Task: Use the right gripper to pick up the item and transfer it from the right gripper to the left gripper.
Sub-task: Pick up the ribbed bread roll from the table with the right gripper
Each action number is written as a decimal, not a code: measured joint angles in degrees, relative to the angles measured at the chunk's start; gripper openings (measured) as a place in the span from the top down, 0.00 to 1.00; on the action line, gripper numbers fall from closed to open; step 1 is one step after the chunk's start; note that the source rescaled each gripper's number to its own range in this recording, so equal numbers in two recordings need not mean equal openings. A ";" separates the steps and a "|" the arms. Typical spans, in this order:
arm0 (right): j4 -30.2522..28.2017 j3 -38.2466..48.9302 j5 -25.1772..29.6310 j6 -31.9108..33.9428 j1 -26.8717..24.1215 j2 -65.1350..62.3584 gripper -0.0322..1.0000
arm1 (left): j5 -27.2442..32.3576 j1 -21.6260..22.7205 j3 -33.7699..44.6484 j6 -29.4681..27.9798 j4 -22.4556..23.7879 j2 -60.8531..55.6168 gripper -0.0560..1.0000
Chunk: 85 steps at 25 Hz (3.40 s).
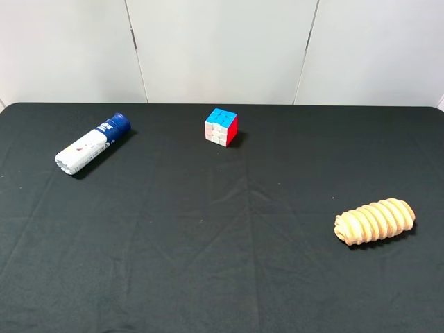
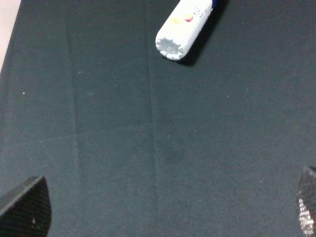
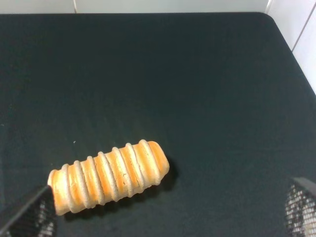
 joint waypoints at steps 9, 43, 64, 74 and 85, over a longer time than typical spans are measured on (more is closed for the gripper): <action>0.00 0.00 0.00 0.00 0.00 0.00 0.00 | 0.00 0.00 0.00 0.00 0.00 0.00 0.01; -0.17 -18.33 3.05 -18.22 16.69 41.47 0.00 | 0.00 0.00 0.00 0.00 0.00 0.00 0.01; -0.52 -18.97 -7.55 33.36 24.31 74.57 0.00 | 0.00 0.00 0.00 0.00 0.06 0.00 0.01; -6.61 -18.97 -12.97 71.60 24.31 74.70 0.00 | 0.00 0.00 0.00 0.00 0.12 0.00 0.01; -5.56 -18.97 -7.29 87.70 18.65 74.70 0.00 | 0.00 0.00 0.00 0.00 0.12 0.00 0.01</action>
